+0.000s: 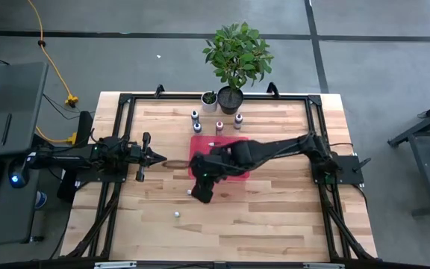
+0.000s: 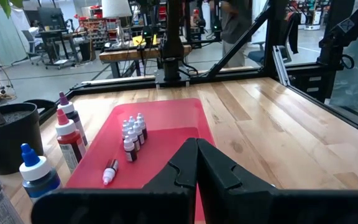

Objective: Pick & Place food coloring
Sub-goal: Put the small green food coloring bottle into the pink container

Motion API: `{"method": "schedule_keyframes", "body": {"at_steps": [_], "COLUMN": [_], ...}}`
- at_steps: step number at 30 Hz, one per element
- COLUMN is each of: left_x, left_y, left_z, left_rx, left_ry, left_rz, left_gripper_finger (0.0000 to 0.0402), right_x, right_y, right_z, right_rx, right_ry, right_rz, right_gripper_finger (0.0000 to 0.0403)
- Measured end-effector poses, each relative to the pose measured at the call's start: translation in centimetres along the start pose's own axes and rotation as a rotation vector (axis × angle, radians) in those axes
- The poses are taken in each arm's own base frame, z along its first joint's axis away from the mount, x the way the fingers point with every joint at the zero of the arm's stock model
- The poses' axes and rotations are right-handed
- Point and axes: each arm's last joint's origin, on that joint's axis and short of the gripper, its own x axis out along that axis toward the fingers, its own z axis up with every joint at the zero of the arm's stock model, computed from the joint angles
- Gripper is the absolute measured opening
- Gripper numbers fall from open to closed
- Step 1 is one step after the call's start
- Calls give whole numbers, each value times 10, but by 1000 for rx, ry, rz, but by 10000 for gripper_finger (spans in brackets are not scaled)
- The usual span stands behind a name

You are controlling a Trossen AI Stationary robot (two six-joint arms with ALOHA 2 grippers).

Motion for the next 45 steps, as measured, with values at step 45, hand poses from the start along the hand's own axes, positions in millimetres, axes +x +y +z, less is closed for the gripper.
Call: {"method": "schedule_keyframes", "body": {"at_steps": [45], "left_x": [0], "left_y": [0], "left_z": [0], "left_rx": [0], "left_ry": [0], "left_rz": [0], "left_gripper_finger": [0], "right_x": [160], "right_y": [-4], "right_z": [-32], "right_rx": [-145], "right_ry": [99], "right_rz": [-78], "right_gripper_finger": [131]}}
